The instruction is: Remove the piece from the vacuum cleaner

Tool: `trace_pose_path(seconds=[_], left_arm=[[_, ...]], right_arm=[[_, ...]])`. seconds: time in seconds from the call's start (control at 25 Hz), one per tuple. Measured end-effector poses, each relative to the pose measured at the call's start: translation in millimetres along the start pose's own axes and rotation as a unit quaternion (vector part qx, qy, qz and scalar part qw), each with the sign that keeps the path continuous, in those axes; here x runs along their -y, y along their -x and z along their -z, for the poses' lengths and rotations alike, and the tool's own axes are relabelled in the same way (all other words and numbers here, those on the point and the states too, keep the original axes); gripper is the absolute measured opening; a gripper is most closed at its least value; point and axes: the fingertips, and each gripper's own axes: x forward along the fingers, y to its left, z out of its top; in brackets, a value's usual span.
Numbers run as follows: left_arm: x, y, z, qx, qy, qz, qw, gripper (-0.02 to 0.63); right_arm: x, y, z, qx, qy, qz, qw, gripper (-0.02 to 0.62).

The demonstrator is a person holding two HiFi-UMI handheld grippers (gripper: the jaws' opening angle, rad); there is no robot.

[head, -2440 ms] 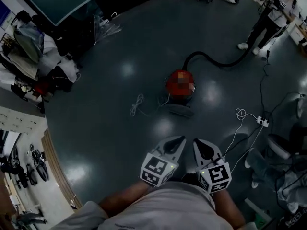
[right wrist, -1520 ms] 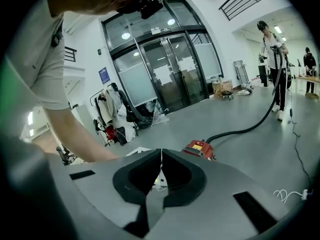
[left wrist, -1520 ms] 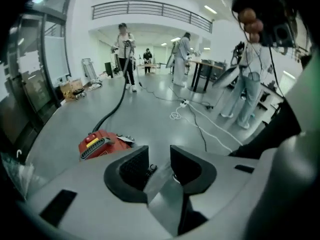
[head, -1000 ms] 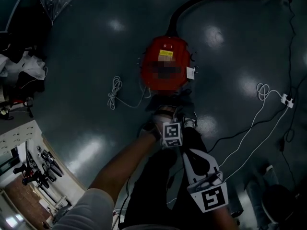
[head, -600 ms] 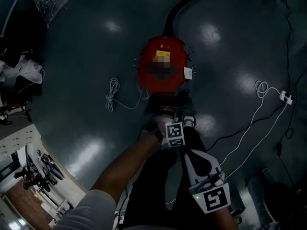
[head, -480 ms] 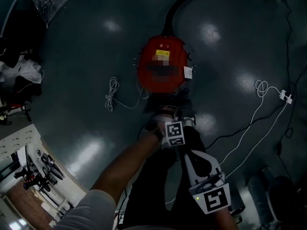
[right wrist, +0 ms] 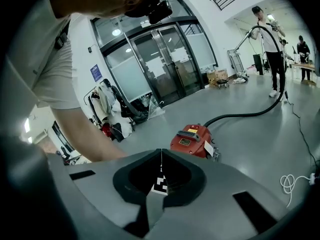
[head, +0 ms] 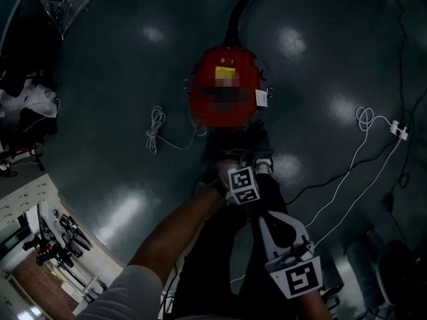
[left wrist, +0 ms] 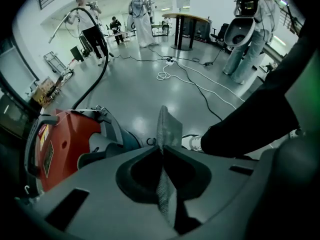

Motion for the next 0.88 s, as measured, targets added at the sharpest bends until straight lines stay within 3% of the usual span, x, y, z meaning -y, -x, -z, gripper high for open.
trace_pose_path(seconds=[0.36,0.52,0.88], left_arm=[[30,6,3,0.000,-0.002,0.035,0.9994,0.025],[50,20,5,0.010,0.024,0.037,0.9990,0.025],[73,145,-13,0.045,0.055,0.032,0.9969,0.026]], right_arm=[[-4,3,4,-0.005,-0.001,-0.009,1.000,0.017],[-8,7,1,-0.004,0.008,-0.015,1.000,0.017],[-58,46,-59,0.030,0.053,-0.031,0.998,0.017]])
